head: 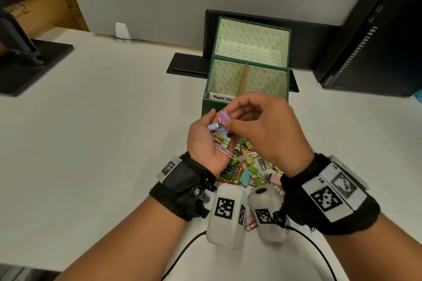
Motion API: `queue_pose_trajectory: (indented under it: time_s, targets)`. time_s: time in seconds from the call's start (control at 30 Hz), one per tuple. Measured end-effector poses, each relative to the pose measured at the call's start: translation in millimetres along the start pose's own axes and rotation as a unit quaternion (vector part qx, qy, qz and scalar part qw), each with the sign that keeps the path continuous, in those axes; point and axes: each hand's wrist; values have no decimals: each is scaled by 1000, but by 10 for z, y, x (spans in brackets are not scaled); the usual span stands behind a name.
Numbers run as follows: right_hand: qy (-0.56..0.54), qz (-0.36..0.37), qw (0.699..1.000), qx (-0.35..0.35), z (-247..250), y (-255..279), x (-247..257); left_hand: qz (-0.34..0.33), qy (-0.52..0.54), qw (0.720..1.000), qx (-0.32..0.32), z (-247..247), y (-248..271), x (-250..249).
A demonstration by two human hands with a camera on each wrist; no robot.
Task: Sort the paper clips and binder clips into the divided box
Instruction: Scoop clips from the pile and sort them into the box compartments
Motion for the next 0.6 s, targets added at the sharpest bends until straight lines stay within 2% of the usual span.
queue_pose_trajectory:
  time_s: [0.27,0.43,0.5,0.6]
  targets:
    - [-44,16,993,-104,367,-328,38,4,57,998,-14,-32,-20,-19]
    - [49,35,977,-202,548,-605,-84,8,68,998,-16,-63,3,-23]
    - [124,21,976,-176,579,-651,-158,11,69,997,-18,-60,5,-25]
    - [227,-16,970,-82,538,-601,-173,13,68,997,-21,-54,-3,-37]
Point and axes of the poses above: each hand's wrist, its own y-axis away from the middle knuckle, its own z-axis out of the back of the hand, x = y × z, and after that the axes turned 4 degrees about -y, right-handed
